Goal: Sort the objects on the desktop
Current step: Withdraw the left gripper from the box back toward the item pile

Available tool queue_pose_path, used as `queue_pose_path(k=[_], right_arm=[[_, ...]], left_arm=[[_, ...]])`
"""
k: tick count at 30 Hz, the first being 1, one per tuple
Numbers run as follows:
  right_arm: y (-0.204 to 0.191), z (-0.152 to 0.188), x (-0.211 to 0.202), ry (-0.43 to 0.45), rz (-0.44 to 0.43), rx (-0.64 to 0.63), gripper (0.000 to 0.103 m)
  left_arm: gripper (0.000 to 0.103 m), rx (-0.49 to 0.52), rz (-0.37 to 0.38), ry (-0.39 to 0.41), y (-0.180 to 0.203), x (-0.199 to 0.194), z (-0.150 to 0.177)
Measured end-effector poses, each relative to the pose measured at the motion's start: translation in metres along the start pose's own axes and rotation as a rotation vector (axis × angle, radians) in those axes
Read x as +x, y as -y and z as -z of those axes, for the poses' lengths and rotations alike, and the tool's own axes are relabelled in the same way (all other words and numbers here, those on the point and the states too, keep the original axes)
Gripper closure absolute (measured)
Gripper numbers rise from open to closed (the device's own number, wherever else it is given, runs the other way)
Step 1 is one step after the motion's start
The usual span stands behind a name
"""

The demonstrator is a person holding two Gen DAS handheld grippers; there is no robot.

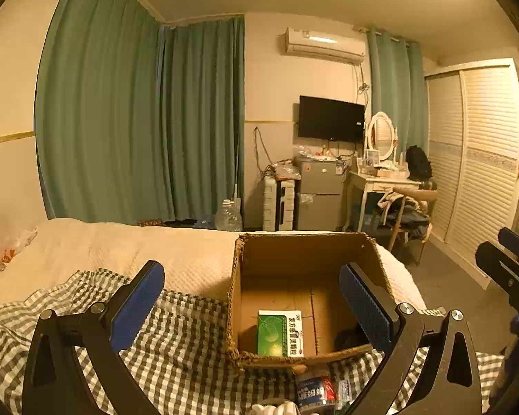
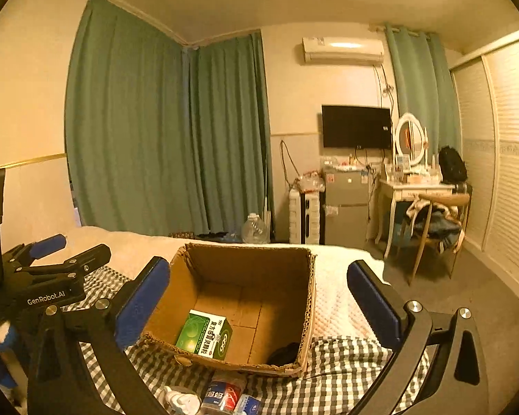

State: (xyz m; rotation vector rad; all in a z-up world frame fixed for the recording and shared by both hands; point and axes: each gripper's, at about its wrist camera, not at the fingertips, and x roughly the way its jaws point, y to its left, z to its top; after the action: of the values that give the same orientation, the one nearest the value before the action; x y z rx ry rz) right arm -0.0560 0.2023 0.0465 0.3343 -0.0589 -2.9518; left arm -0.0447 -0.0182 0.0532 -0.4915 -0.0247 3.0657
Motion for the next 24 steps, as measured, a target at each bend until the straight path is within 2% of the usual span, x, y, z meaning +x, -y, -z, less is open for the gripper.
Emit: queue_pose_path(k=[4, 8, 13, 16, 20, 24], right_arm=[[-0.006, 0.006, -0.016, 0.024, -0.02, -0.049, 0.0], [-0.006, 0.013, -0.024, 0.006, -0.061, -0.053, 0.0], [0.002, 0.03, -0.03, -0.015, -0.103, 0.002, 0.0], [0.004, 0.039, -0.036, -0.005, -0.129, 0.034, 0.0], [-0.002, 0.05, -0.042, 0.011, -0.099, -0.014, 0.0], [-0.005, 0.065, -0.038, -0.049, -0.069, -0.032, 0.0]], left_arm=[[0.0, -0.092, 0.047, 0.045, -0.013, -0.016, 0.016], [0.0, -0.119, 0.002, 0.059, -0.019, -0.022, 0.026], [0.0, -0.16, 0.008, 0.048, -0.031, -0.027, 0.041], [0.0, -0.148, 0.0, 0.015, -0.033, -0.029, 0.052], [0.0, -0.086, -0.019, -0.033, -0.032, -0.027, 0.068], [0.0, -0.037, -0.009, -0.093, -0.028, -0.026, 0.08]])
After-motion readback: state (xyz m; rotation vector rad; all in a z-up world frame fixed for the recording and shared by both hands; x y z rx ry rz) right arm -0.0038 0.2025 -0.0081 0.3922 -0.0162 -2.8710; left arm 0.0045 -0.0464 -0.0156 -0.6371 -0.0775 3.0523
